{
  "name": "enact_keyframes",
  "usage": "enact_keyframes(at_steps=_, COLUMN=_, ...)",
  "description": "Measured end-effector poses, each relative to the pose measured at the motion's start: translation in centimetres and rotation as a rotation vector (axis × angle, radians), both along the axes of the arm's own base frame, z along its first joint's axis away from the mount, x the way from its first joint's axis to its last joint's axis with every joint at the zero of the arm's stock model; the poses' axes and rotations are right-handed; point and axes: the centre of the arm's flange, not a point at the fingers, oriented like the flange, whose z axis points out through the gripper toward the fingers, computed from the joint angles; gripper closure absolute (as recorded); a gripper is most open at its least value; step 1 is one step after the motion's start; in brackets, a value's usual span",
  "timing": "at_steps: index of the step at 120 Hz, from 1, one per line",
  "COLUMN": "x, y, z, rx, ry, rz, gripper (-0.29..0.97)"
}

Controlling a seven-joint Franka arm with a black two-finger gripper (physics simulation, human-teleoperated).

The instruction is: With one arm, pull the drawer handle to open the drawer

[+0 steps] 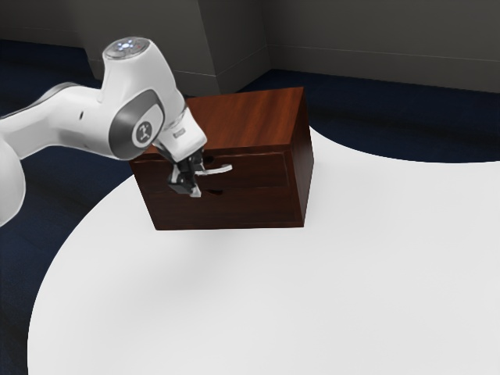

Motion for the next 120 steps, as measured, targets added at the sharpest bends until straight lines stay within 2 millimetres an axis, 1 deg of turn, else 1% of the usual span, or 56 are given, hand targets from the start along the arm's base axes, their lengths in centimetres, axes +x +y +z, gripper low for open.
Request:
enact_keyframes(at_steps=9, x=-0.5, y=-0.4, z=-0.3, rx=-0.004, ry=0.006, rz=-0.003, gripper=0.49)
enact_keyframes(at_steps=16, x=-0.9, y=-0.6, z=-0.2, rx=-0.005, ry=0.005, rz=-0.004, gripper=0.61)
enact_keyframes(at_steps=17, x=-1.0, y=-0.7, z=-0.2, rx=-0.005, ry=0.005, rz=-0.004, gripper=0.6)
enact_keyframes(at_steps=23, x=-1.4, y=-1.0, z=-0.1, rx=-0.004, ry=0.007, rz=-0.007, gripper=0.68)
enact_keyframes(at_steps=32, x=-2.1, y=-1.5, z=-0.1, rx=-0.007, ry=0.013, rz=-0.012, gripper=0.75)
enact_keyframes(at_steps=40, x=-2.6, y=-2.0, z=-0.5, rx=-0.009, ry=0.023, rz=-0.018, gripper=0.74)
enact_keyframes(at_steps=47, x=-2.9, y=-2.3, z=-0.7, rx=-0.01, ry=0.029, rz=-0.021, gripper=0.76)
enact_keyframes(at_steps=49, x=-3.0, y=-2.4, z=-0.8, rx=-0.009, ry=0.03, rz=-0.023, gripper=0.81)
enact_keyframes(at_steps=54, x=-3.3, y=-2.7, z=-0.8, rx=-0.011, ry=0.029, rz=-0.026, gripper=0.87)
enact_keyframes(at_steps=60, x=-3.7, y=-2.8, z=-0.7, rx=-0.013, ry=0.026, rz=-0.025, gripper=0.85)
enact_keyframes(at_steps=67, x=-4.2, y=-3.1, z=-0.5, rx=-0.018, ry=0.026, rz=-0.027, gripper=0.79)
enact_keyframes(at_steps=75, x=-4.7, y=-3.2, z=-0.5, rx=-0.022, ry=0.029, rz=-0.027, gripper=0.8)
enact_keyframes(at_steps=88, x=-6.2, y=-3.8, z=-0.3, rx=-0.035, ry=0.033, rz=-0.034, gripper=0.79)
enact_keyframes(at_steps=95, x=-6.6, y=-4.1, z=-0.2, rx=-0.038, ry=0.033, rz=-0.037, gripper=0.79)
enact_keyframes(at_steps=100, x=-6.9, y=-4.3, z=0.1, rx=-0.039, ry=0.03, rz=-0.039, gripper=0.76)
enact_keyframes(at_steps=106, x=-7.5, y=-5.2, z=0.5, rx=-0.033, ry=0.027, rz=-0.052, gripper=0.71)
enact_keyframes(at_steps=110, x=-7.9, y=-6.3, z=0.7, rx=-0.025, ry=0.026, rz=-0.069, gripper=0.72)
enact_keyframes(at_steps=114, x=-8.2, y=-6.6, z=0.9, rx=-0.018, ry=0.025, rz=-0.068, gripper=0.75)
enact_keyframes(at_steps=120, x=-8.6, y=-7.0, z=1.1, rx=-0.013, ry=0.021, rz=-0.062, gripper=0.75)
